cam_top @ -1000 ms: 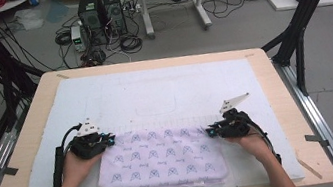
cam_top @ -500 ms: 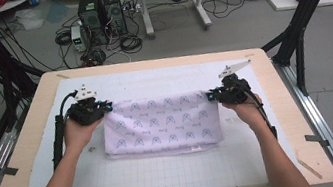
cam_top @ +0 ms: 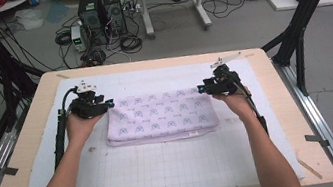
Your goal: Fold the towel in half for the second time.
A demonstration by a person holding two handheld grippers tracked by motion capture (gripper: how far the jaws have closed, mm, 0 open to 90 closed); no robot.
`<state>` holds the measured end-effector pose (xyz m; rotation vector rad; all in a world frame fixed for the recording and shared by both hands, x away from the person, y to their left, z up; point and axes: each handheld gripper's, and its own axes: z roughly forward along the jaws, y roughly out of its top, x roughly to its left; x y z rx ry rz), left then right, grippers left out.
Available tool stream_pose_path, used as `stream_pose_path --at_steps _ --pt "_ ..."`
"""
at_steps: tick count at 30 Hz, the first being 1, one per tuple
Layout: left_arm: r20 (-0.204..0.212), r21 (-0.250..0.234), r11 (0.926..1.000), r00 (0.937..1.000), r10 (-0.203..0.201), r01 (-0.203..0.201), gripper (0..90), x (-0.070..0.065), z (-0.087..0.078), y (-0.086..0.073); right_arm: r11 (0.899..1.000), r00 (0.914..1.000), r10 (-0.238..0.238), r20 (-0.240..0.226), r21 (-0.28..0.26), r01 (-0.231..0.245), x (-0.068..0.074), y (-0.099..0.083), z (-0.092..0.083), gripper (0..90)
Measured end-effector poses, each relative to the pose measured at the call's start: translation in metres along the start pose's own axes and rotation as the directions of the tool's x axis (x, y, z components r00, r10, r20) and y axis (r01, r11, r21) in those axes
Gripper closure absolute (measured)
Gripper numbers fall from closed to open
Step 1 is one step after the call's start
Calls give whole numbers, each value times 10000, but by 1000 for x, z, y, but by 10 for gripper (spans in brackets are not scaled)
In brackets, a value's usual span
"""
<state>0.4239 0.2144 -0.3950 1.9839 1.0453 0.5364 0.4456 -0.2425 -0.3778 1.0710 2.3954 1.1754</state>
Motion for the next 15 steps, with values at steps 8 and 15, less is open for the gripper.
stream_pose_path --at_steps 8,15 --pt "1163 -273 9958 9891 904 -878 760 -22 -13 -20 9977 9973 -324 -659 578 363 22 -19 -3 569" --pt "1484 -204 9932 9820 1166 -1148 773 -31 -22 -38 9957 9936 -346 -1076 818 435 36 -38 2 596"
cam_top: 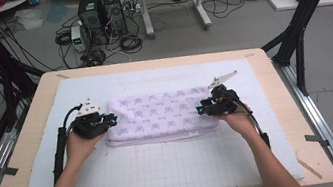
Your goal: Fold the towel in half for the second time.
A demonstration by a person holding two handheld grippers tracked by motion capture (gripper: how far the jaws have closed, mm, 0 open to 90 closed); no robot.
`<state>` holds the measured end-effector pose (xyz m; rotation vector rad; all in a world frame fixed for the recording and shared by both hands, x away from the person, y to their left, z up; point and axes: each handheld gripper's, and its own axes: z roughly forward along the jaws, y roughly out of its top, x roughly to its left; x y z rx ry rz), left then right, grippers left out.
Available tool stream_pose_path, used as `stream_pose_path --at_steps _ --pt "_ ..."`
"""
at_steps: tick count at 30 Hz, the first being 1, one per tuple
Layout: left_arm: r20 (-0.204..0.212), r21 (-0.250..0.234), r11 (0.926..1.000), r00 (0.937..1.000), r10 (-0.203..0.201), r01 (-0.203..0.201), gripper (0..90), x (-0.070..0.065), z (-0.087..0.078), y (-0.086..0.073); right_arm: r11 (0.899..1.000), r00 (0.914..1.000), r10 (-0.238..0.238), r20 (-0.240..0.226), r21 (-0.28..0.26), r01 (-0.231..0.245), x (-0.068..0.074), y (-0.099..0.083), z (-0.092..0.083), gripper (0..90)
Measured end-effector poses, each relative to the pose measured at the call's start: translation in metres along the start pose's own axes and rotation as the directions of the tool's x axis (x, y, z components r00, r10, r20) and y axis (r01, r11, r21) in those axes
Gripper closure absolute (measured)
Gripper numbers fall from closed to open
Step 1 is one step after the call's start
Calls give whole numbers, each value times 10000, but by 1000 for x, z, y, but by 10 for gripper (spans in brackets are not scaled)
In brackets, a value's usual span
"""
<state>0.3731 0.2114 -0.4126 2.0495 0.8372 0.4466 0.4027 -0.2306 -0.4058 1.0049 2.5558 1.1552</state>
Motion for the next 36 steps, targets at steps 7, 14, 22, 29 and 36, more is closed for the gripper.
stream_pose_path --at_steps 7,14,22,29,36 --pt "347 939 9951 9990 270 -302 728 -6 9 -7 9996 9996 287 12 21 -287 7 -22 7 554" --pt "314 1093 9935 9991 284 -317 710 -12 14 -20 9990 9990 430 -108 128 -428 10 -28 5 494" --pt "227 223 9995 9995 -236 231 507 -13 -5 -14 9991 9994 115 327 -415 -101 26 -21 -4 291" --pt "231 -143 9985 9983 -530 534 351 -21 -16 -23 9982 9986 83 528 -602 -51 38 -17 -8 184" --pt "-60 -387 9969 9976 -688 685 258 -22 -33 -26 9952 9993 -170 327 -956 200 50 -13 -14 166"
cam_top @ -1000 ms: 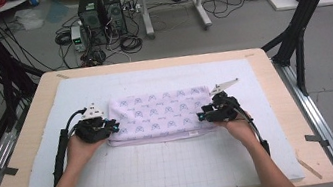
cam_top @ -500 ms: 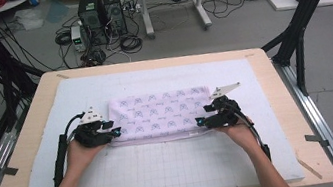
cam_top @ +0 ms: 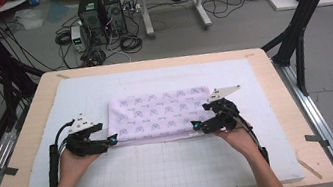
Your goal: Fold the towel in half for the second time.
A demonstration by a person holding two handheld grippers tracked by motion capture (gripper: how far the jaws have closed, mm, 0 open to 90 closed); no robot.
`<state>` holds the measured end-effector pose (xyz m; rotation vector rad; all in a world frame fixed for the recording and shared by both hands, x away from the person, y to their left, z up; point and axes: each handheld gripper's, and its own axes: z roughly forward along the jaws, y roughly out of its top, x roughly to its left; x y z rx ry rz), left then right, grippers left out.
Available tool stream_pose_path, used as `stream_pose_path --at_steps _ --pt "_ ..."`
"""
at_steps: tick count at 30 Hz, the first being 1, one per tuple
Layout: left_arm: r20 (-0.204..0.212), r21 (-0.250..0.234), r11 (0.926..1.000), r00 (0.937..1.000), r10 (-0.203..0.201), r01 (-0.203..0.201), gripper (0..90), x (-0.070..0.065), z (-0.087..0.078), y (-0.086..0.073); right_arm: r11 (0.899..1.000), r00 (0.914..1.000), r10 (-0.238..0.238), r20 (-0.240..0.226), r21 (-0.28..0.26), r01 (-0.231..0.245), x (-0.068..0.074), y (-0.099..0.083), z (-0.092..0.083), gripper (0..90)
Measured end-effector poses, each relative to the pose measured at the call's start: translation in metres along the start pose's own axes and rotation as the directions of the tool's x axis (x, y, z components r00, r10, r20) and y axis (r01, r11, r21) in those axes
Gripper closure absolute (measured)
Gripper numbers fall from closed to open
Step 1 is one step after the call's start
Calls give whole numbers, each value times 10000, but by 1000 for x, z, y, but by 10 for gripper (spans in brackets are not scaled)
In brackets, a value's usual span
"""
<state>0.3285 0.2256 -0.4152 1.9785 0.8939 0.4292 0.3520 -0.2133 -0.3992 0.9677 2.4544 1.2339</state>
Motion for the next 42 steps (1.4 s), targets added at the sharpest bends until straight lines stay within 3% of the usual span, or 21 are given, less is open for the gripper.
stream_pose_path --at_steps 7,14,24,42 --pt "-215 -127 9998 9997 117 -119 205 -5 -9 -3 9999 10000 20 14 134 -20 2 -1 -2 152" --pt "-112 -20 9992 9992 389 -389 192 -11 -13 -3 10000 10000 91 14 21 -91 5 -2 -14 124" --pt "-61 -122 9989 9989 456 -457 105 -14 -26 -10 9990 9998 192 8 -414 -192 7 -24 -37 117" --pt "-85 -160 9983 9984 561 -562 92 -16 -48 -18 9967 9992 353 204 -744 -337 13 -47 -65 118"
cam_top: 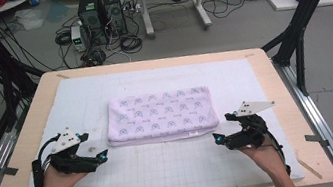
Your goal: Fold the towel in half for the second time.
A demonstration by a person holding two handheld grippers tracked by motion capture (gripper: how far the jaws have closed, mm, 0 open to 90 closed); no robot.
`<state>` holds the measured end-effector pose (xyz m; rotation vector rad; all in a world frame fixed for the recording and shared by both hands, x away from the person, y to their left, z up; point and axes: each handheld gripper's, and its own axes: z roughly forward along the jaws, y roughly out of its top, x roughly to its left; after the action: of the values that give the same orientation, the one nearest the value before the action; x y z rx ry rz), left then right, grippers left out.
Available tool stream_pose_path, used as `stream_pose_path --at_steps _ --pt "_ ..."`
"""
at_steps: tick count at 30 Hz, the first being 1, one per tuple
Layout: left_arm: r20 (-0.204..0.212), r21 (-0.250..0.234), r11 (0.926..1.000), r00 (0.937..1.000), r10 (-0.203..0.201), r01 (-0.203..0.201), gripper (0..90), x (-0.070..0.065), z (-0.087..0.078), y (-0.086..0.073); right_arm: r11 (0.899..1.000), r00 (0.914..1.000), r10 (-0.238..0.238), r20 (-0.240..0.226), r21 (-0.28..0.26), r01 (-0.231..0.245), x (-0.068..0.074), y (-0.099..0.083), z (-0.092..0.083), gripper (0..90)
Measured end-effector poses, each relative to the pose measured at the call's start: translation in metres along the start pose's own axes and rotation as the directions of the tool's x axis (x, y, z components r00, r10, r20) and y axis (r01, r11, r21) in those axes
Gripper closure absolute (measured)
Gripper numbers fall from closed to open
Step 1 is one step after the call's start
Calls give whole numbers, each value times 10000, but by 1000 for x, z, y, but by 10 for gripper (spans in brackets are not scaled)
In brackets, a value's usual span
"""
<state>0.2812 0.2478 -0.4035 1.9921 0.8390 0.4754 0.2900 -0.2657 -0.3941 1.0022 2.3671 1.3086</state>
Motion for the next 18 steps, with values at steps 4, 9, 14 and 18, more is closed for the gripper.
stream_pose_path --at_steps 4,9,14,18 --pt "-71 -103 9999 10000 -37 36 91 -2 -5 -3 10000 9999 86 106 -46 -86 0 -8 -6 118" --pt "-76 -147 9999 10000 26 -27 91 -6 -10 -6 9996 9994 271 210 -95 -269 -2 -17 -13 117" --pt "-38 -210 9998 10000 54 -55 92 -10 -11 -8 9995 9995 259 200 -161 -256 -1 -23 -17 117" --pt "-40 -175 9998 10000 27 -27 91 -12 -13 -11 9997 9996 205 197 -162 -202 2 -27 -21 117"
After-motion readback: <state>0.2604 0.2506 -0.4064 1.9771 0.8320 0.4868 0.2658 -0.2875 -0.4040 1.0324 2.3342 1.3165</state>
